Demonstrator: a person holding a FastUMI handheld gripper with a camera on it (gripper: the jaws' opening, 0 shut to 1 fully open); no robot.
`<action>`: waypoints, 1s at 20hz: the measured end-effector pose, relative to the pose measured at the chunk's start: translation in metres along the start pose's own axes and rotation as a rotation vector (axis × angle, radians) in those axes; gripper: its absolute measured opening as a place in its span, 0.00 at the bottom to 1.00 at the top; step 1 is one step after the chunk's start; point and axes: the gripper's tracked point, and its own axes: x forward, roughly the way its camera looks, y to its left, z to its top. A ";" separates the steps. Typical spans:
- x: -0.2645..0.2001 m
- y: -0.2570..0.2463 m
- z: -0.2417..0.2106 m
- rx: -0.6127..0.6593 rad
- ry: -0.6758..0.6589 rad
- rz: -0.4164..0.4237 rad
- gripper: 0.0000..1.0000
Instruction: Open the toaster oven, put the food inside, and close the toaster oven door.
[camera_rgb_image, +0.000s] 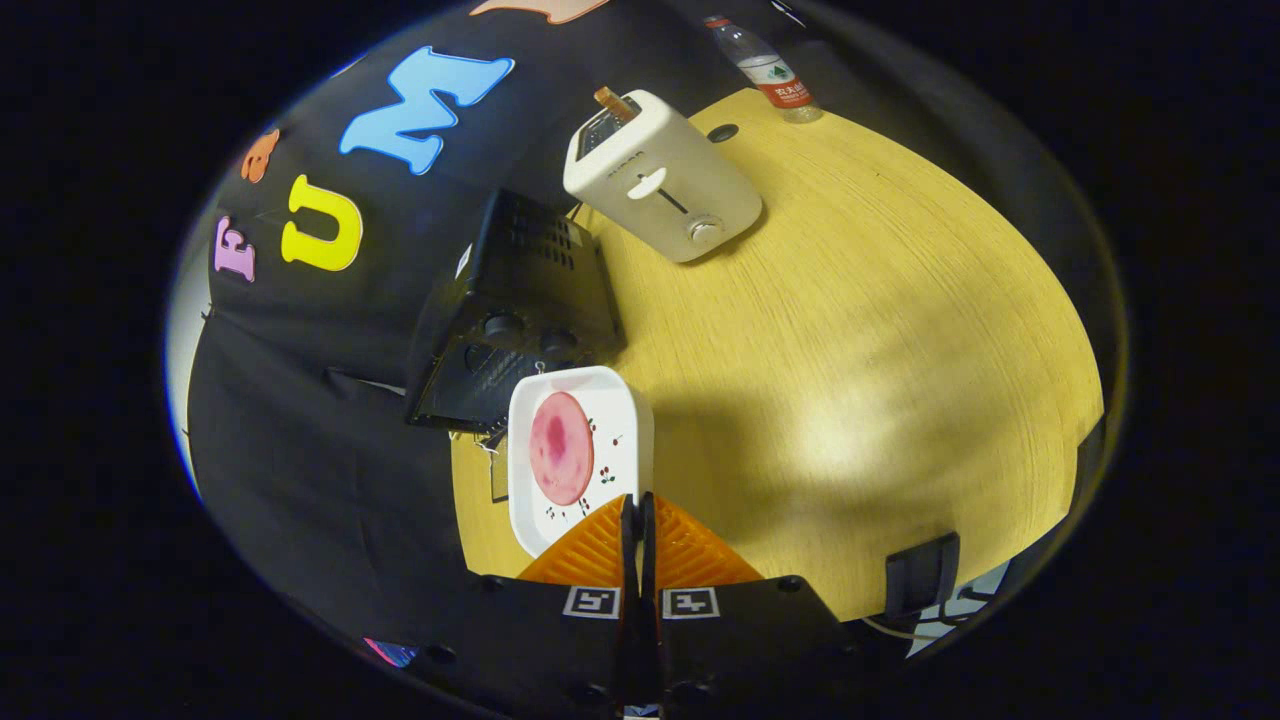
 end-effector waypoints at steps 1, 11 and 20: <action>-0.001 0.001 -0.001 0.006 -0.004 0.011 0.01; 0.034 0.016 -0.032 0.144 -0.091 0.092 0.01; 0.078 0.061 -0.061 0.118 -0.162 0.082 0.02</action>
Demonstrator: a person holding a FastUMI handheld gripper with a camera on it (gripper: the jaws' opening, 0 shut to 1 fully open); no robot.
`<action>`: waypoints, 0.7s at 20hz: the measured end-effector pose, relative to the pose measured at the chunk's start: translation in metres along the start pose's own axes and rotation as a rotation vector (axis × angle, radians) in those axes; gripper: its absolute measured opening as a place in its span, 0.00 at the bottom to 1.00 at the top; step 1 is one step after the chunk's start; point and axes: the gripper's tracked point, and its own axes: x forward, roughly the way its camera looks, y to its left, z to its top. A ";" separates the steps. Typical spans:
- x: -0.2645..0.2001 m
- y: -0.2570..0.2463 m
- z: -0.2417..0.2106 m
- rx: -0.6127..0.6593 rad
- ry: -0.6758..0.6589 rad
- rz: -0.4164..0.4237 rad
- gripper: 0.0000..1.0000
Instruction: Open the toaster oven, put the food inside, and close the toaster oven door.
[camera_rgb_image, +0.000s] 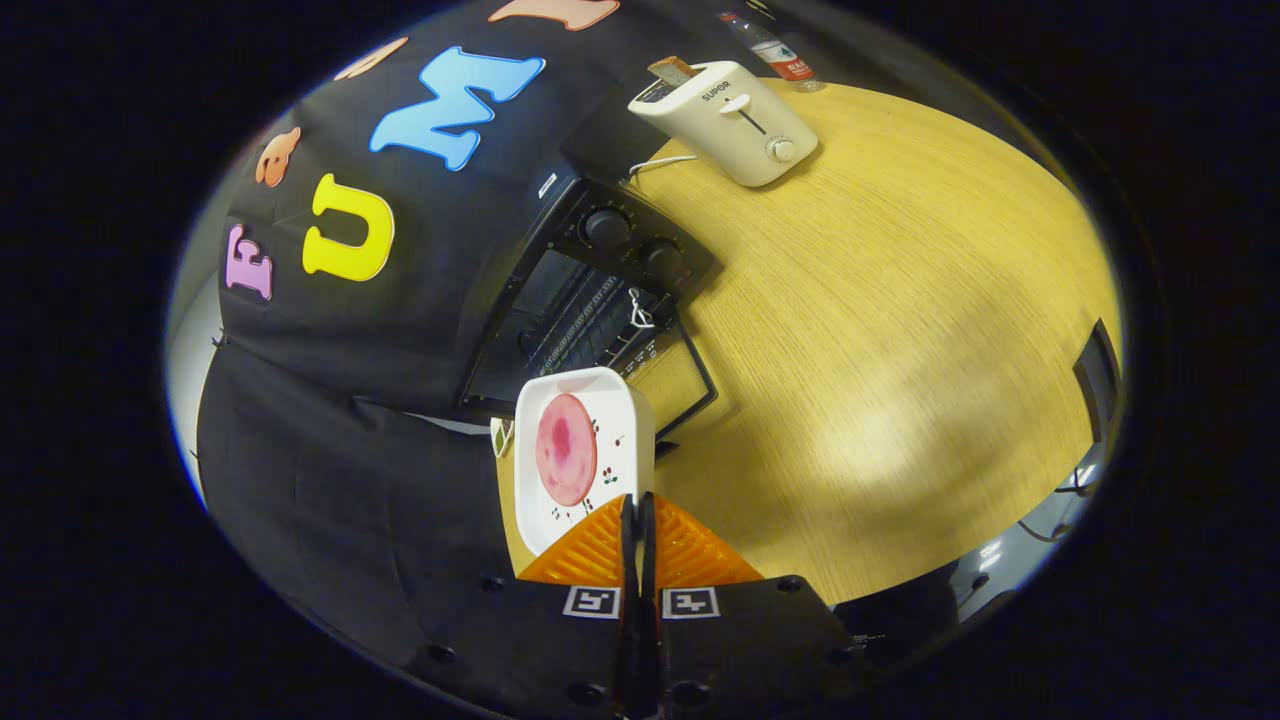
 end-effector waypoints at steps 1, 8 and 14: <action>0.010 0.003 0.002 0.008 -0.021 0.000 0.02; 0.073 0.021 0.012 0.123 -0.072 0.003 0.02; 0.117 0.032 0.029 0.214 -0.110 0.008 0.01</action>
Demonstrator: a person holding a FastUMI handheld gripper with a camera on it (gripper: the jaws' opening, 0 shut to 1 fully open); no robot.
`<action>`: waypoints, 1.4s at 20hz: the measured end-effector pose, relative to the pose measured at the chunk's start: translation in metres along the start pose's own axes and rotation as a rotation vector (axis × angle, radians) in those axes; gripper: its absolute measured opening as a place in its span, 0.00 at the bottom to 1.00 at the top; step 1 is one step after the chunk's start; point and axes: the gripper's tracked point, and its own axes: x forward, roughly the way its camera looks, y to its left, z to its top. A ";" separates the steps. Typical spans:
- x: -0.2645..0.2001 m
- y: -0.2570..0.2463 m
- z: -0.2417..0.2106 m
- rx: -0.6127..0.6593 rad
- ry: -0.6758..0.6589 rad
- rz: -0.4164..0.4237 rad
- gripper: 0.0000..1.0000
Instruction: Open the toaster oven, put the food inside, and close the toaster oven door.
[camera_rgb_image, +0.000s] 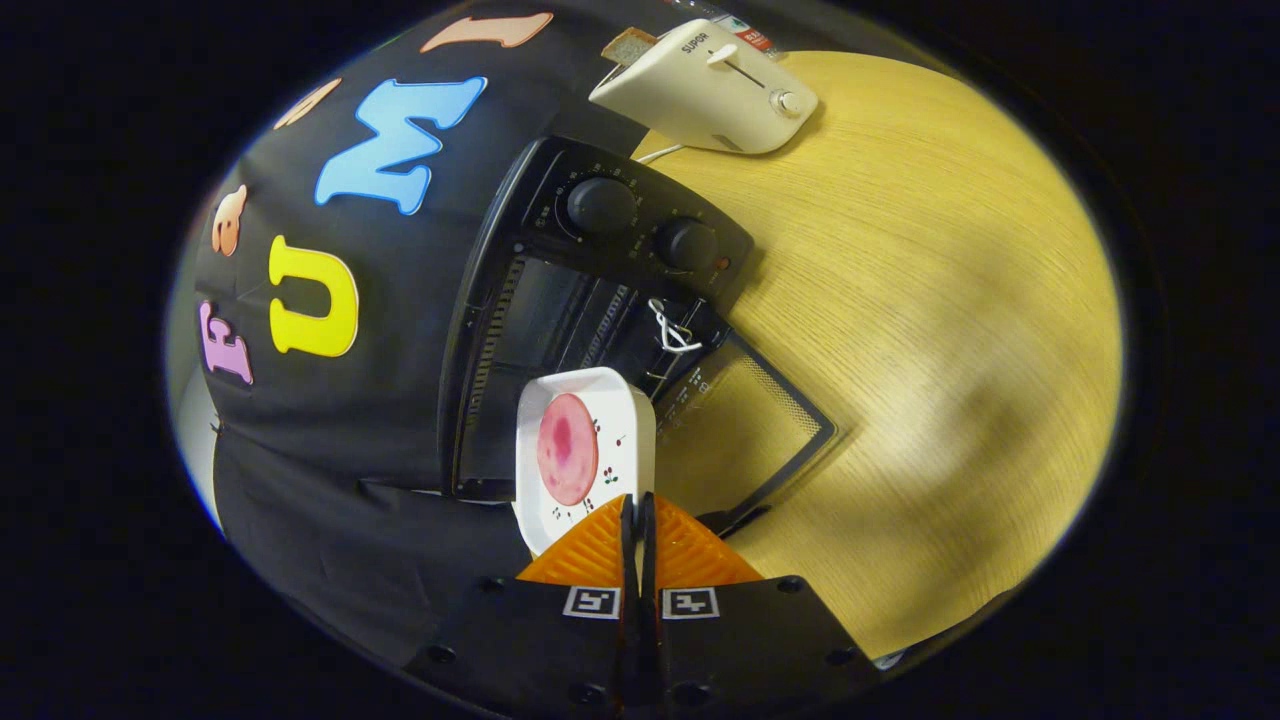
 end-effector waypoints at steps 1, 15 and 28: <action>0.007 0.001 0.005 0.019 -0.015 0.001 0.01; 0.090 0.031 0.026 0.217 -0.115 0.045 0.01; 0.122 0.049 0.051 0.296 -0.194 -0.017 0.02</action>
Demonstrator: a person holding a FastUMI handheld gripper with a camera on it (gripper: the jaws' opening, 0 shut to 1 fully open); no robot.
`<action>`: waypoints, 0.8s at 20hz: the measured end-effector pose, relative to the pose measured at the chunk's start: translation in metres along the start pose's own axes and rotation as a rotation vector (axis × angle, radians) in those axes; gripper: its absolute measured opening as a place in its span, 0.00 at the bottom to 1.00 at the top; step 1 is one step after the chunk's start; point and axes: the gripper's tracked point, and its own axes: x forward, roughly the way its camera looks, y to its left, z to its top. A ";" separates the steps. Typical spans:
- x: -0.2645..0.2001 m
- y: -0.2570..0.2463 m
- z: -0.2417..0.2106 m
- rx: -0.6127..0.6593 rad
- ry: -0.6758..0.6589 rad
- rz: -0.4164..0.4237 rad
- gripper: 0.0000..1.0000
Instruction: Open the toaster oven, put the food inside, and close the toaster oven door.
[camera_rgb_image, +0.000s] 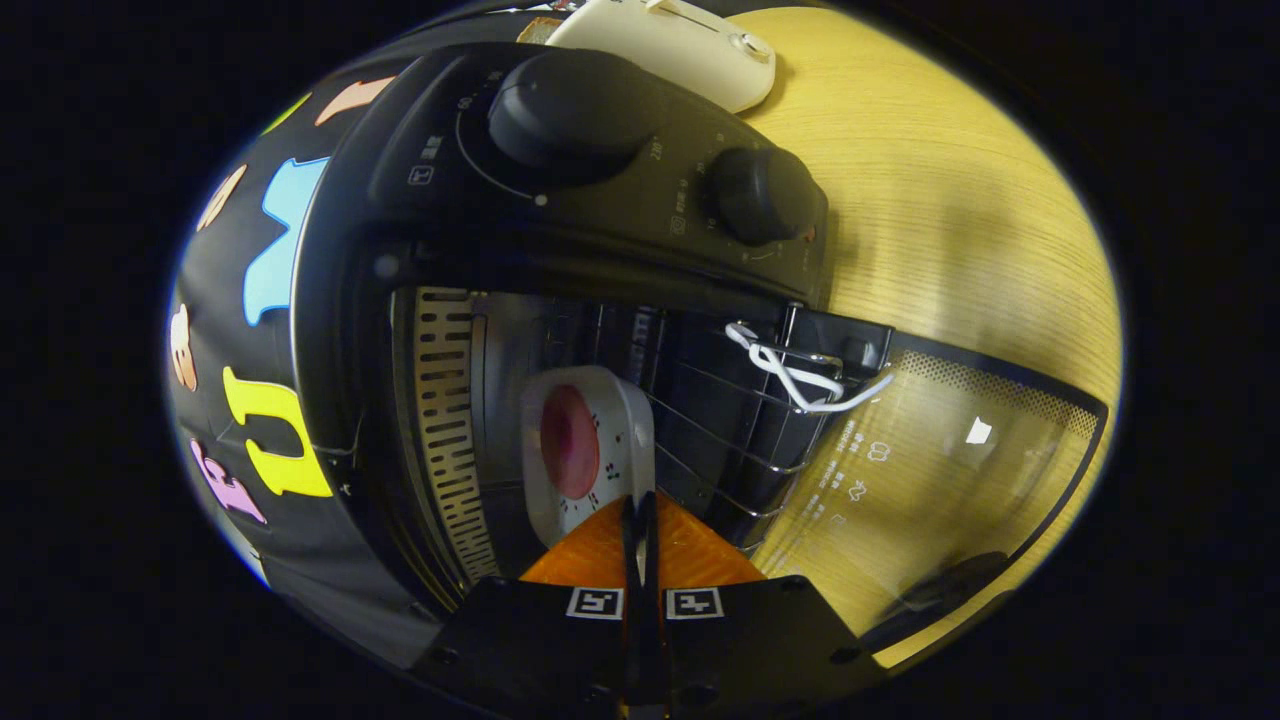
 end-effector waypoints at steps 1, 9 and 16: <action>0.000 0.000 -0.001 -0.010 -0.005 -0.012 0.02; -0.015 0.002 -0.011 -0.023 0.023 0.008 0.13; -0.056 -0.002 -0.035 -0.139 0.082 0.019 0.98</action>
